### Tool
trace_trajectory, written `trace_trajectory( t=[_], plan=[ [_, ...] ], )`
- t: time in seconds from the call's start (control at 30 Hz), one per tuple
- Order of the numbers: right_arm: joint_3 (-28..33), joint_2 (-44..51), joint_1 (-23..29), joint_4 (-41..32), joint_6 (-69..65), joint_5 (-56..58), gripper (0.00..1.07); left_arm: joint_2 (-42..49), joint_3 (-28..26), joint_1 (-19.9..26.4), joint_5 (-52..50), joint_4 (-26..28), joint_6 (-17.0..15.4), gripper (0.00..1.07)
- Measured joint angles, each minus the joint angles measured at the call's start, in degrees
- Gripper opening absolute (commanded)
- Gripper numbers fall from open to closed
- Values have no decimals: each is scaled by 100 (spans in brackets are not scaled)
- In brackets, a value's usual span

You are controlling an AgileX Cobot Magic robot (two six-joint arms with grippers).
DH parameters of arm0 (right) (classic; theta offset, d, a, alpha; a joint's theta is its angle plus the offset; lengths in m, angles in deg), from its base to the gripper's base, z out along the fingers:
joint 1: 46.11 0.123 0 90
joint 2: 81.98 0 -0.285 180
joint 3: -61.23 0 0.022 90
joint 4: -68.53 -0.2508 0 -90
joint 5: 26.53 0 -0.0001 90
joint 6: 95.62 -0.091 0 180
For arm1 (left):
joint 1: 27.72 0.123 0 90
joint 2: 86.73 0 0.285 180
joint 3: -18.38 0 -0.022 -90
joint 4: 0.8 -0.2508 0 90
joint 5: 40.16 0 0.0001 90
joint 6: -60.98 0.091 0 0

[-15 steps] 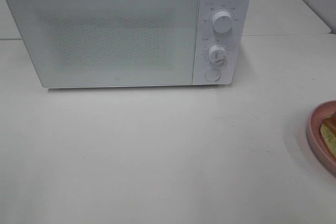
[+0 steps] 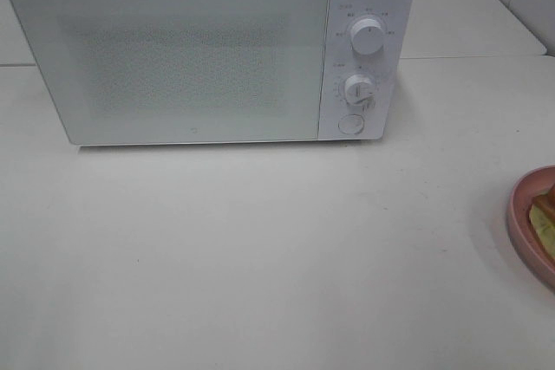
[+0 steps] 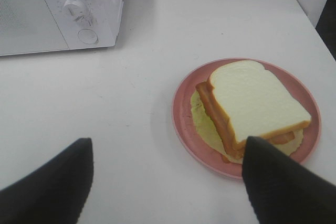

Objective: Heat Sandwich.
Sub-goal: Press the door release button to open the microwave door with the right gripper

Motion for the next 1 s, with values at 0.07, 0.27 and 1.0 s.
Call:
trace_trajectory(
  t=[0.07, 0.27, 1.0],
  plan=[
    [0, 0, 0, 0, 0, 0, 76, 0, 0, 0, 0, 0, 0, 100],
    [-57, 0, 0, 0, 0, -92, 78, 0, 0, 0, 0, 0, 0, 100],
    [-218, -2143, 0, 17, 0, -2108, 76, 0, 0, 0, 0, 0, 0, 100]
  ],
)
